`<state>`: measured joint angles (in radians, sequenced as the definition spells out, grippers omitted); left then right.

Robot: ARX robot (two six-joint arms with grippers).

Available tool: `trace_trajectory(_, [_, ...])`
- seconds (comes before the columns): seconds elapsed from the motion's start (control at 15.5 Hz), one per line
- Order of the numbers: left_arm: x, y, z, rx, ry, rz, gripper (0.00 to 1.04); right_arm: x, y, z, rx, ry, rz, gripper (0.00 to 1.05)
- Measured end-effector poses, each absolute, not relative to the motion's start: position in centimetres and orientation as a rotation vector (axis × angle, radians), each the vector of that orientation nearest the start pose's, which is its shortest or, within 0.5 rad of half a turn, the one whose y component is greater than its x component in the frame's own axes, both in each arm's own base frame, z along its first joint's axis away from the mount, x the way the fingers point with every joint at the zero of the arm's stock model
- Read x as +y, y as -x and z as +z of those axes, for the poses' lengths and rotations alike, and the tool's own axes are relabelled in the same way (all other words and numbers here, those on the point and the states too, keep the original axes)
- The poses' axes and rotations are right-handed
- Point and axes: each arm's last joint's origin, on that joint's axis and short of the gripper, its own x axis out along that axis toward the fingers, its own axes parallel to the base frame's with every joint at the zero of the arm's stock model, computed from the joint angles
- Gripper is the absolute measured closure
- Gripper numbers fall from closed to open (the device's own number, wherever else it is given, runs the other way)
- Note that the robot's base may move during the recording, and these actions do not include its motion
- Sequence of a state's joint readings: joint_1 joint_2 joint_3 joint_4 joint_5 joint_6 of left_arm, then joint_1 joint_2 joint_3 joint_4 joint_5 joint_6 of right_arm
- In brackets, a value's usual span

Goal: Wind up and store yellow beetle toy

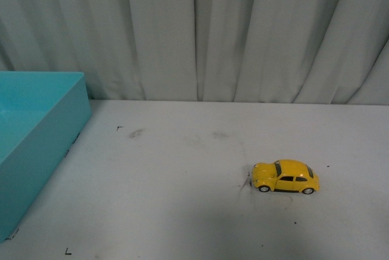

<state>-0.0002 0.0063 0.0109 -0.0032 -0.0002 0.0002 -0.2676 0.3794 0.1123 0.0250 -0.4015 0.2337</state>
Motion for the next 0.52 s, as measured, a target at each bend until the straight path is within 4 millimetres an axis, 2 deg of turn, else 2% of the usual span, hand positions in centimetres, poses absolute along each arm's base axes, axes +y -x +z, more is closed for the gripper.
trace_trajectory(0.06, [0.0,-9.7,16.6,-0.001,0.0,0.001,0.07,-3.0,-13.1,18.1,0.214,-0.356,0.125,0.07])
trace_trajectory(0.13, [0.0,-9.7,16.6,-0.001,0.0,0.0,0.07,-4.5,-15.4,19.3,0.169,-0.357,0.086,0.07])
trace_trajectory(0.26, [0.0,-9.7,16.6,-0.001,0.0,0.0,0.07,-6.8,-20.8,20.3,0.11,-0.31,0.02,0.07])
trace_trajectory(0.39, [0.0,-9.7,16.6,-0.001,0.0,0.001,0.07,-7.3,-26.6,19.4,0.118,-0.238,0.008,0.07])
trace_trajectory(0.45, [0.0,-9.7,16.6,-0.001,0.0,0.0,0.07,-6.6,-30.0,18.3,0.152,-0.178,0.045,0.07])
trace_trajectory(0.52, [0.0,-9.7,16.6,-0.001,0.0,0.0,0.07,-5.6,-32.5,17.2,0.21,-0.143,0.111,0.07])
